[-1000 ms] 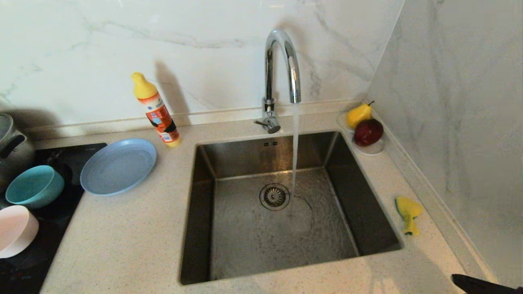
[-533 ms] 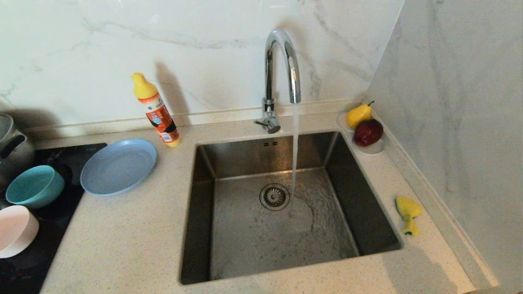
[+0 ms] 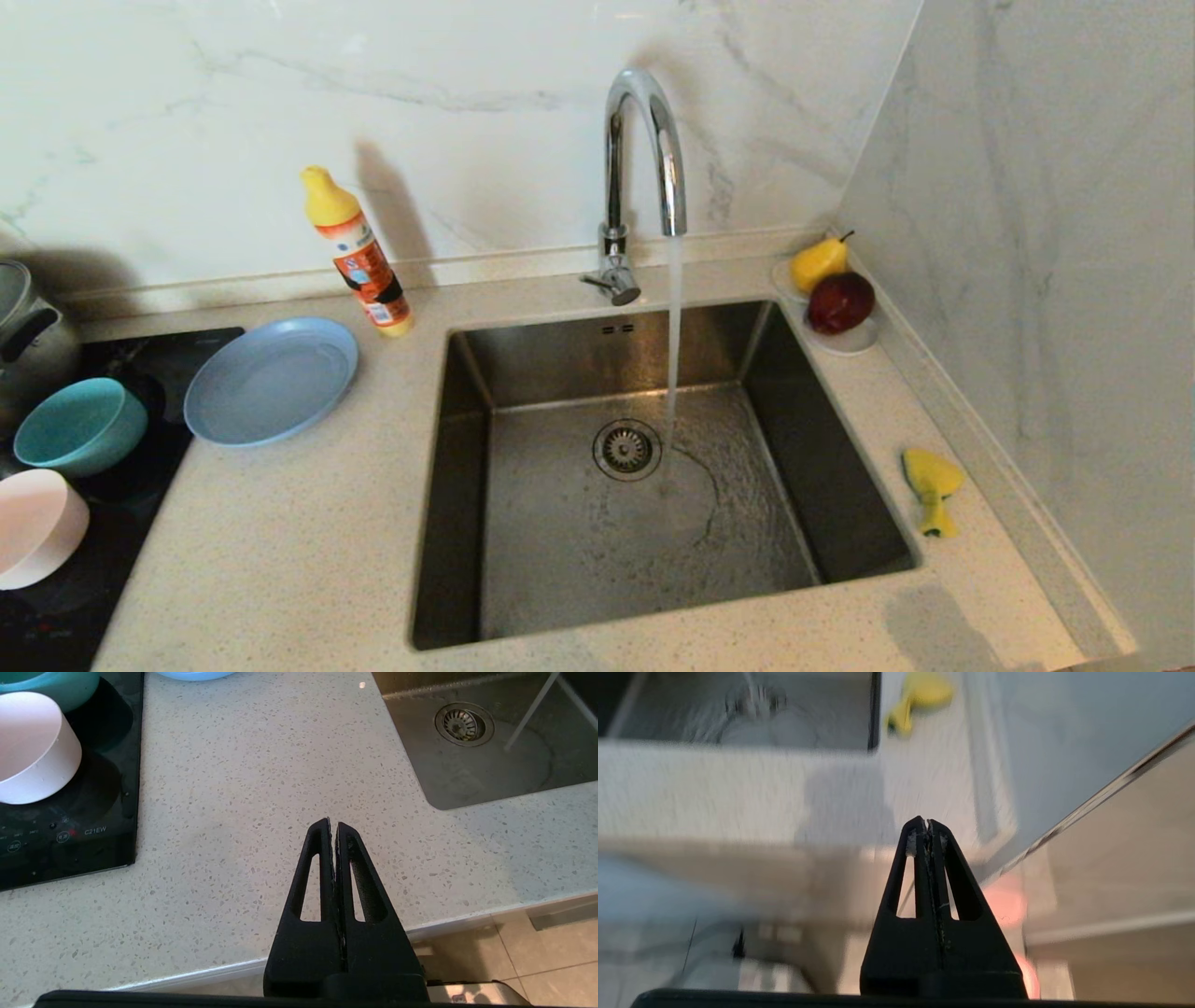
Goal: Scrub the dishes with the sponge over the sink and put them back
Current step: Turn off the faucet
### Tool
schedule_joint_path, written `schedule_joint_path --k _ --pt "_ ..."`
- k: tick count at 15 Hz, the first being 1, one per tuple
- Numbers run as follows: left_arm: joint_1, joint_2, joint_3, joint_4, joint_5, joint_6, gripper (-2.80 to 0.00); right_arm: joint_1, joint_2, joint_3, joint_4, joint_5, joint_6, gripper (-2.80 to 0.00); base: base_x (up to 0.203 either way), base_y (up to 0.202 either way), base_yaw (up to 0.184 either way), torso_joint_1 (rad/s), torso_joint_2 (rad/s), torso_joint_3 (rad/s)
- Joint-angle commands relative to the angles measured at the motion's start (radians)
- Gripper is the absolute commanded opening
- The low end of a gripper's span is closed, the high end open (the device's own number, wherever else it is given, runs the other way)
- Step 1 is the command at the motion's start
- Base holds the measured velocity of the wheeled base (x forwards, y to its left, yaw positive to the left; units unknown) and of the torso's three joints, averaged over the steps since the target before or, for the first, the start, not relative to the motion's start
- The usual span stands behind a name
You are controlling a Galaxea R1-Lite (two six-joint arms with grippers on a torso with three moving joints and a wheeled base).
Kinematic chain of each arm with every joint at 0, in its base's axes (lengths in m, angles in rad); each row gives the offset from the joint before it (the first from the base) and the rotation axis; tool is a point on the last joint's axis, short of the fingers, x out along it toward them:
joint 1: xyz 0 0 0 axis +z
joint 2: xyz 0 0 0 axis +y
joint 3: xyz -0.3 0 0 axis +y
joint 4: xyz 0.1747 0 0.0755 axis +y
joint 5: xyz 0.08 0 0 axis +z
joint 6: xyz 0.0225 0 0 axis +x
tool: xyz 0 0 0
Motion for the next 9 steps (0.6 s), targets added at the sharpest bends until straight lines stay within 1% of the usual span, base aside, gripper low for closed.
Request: schedule_joint_path --k 1,4,7,9 --pt "0.001 0.001 0.000 0.001 0.000 0.001 -2.80 -0.002 -0.067 0.012 -0.029 0.001 0.022 -2.80 0.000 0.000 0.000 0.000 0.00 0.000" --pt "0.000 0.001 0.001 0.001 0.000 0.001 -2.80 -0.002 -0.067 0.012 -0.031 -0.010 0.032 -2.80 0.000 0.000 0.000 0.000 0.00 0.000" --pt "0.000 0.000 0.000 0.001 0.000 0.001 -2.80 -0.002 -0.066 0.012 -0.032 -0.039 0.099 -2.80 0.000 0.000 0.000 0.000 0.00 0.000" --pt "0.000 0.001 0.001 0.001 0.000 0.001 -2.80 -0.002 -0.066 0.012 -0.032 -0.039 0.099 -2.80 0.000 0.000 0.000 0.000 0.00 0.000"
